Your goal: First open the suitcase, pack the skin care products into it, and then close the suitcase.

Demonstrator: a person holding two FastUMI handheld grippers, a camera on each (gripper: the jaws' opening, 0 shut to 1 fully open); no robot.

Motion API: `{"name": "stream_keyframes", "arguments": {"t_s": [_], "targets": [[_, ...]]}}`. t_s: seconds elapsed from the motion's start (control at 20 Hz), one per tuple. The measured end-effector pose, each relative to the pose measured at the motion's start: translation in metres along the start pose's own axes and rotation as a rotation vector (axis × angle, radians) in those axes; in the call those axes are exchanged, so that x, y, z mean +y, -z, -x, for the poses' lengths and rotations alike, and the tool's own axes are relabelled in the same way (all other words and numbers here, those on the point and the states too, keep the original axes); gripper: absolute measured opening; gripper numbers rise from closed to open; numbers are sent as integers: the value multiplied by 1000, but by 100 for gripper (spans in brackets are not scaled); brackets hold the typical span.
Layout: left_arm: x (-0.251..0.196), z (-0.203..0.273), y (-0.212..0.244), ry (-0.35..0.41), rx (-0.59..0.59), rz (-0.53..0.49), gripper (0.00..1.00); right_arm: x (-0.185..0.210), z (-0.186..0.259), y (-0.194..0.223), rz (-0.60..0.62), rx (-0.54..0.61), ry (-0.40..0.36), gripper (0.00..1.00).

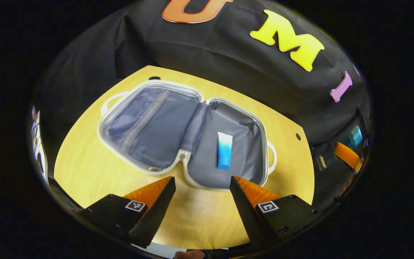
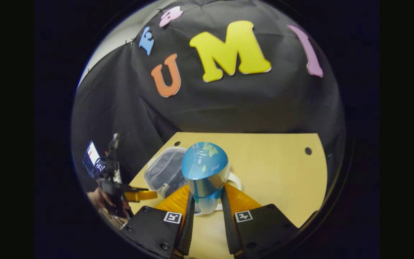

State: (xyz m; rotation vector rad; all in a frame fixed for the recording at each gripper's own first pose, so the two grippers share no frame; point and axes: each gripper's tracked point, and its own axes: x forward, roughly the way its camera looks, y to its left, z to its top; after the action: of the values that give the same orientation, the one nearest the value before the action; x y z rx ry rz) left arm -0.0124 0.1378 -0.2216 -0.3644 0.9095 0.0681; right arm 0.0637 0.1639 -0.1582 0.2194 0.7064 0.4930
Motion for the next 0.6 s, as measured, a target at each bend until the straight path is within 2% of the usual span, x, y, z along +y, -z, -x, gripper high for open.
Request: {"name": "stream_keyframes", "arguments": {"t_s": [0.05,0.15,0.2,0.3,0.45,0.55,0.6], "targets": [[4,14,8,5,-35,40,97,7,-23,7,-12,42,1,34],[10,36,25,25,-90,129,97,15,-65,30,-27,130,21,36],[15,47,32,31,-116,170,97,16,-87,40,-41,174,35,34],[21,59,46,47,-134,224,97,9,-128,63,-54,265,83,36],[47,78,65,24,-133,238,97,5,-163,92,-131,383,148,36],[68,82,69,-9,-132,243,97,-7,-180,106,-197,430,224,37],[79,86,67,-27,-139,248,97,-9,-187,103,-249,424,234,37]]}}
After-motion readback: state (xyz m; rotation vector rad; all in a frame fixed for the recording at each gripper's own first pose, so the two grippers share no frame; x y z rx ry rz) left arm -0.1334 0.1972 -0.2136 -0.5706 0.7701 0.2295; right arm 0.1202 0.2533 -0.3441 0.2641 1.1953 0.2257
